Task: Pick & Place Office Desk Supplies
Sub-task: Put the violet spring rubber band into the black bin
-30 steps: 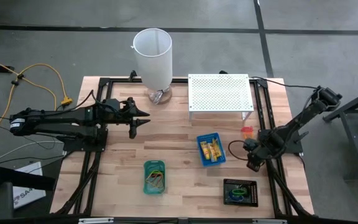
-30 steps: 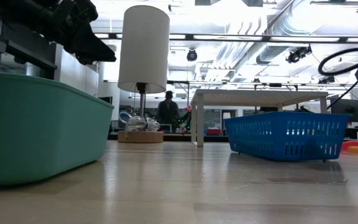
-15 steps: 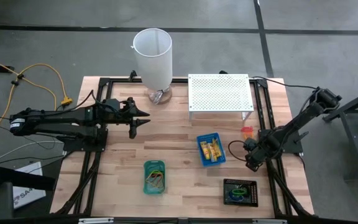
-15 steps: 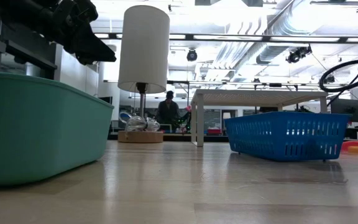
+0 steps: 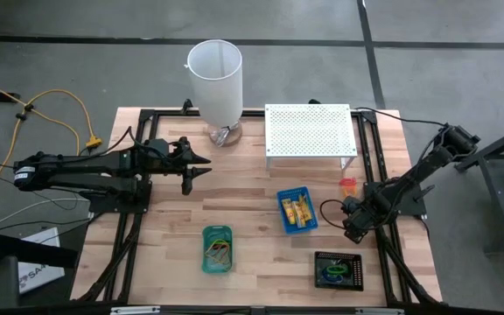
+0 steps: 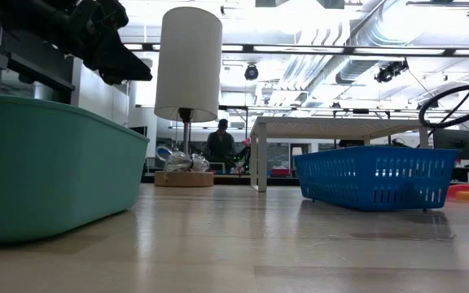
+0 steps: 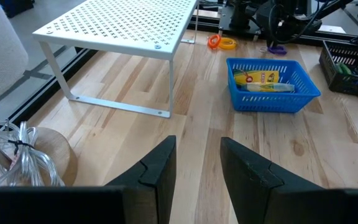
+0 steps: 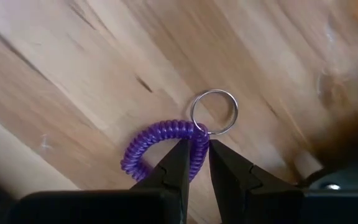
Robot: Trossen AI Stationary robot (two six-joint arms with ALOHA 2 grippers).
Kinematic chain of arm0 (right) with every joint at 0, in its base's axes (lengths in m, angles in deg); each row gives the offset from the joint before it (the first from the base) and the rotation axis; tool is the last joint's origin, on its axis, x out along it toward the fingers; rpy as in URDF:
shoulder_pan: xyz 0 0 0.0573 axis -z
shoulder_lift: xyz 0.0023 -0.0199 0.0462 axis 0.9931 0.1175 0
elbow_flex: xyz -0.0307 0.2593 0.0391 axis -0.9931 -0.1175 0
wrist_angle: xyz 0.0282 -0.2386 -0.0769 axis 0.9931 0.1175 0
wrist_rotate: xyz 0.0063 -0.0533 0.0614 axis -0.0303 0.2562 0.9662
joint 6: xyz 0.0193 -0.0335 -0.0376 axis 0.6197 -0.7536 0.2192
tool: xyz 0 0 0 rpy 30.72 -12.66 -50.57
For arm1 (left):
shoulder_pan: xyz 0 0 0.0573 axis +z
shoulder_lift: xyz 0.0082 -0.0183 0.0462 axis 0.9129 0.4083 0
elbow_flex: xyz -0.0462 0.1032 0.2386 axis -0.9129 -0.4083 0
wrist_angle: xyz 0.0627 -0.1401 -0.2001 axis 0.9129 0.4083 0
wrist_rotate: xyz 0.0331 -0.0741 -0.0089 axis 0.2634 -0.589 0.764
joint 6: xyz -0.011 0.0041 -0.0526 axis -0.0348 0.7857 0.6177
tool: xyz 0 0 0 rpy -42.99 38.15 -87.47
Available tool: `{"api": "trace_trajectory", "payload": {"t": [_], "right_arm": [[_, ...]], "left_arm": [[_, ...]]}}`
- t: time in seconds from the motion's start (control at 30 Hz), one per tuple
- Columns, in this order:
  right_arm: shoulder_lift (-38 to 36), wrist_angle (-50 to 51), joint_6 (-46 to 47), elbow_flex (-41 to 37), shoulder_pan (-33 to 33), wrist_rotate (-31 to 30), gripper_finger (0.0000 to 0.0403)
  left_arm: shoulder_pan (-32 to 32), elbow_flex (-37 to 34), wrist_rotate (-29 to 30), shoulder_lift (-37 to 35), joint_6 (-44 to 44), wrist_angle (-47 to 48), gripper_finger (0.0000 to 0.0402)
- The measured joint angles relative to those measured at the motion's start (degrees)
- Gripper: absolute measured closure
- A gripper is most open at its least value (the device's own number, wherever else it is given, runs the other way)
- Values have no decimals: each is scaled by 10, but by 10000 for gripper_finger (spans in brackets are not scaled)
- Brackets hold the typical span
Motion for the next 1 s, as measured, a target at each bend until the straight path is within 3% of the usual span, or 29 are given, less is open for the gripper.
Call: {"api": "trace_trajectory", "payload": {"t": [1.0], "right_arm": [[36, -35, 24, 0, 0, 11, 352]], "left_arm": [[0, 0, 0, 0, 0, 0, 282]]}}
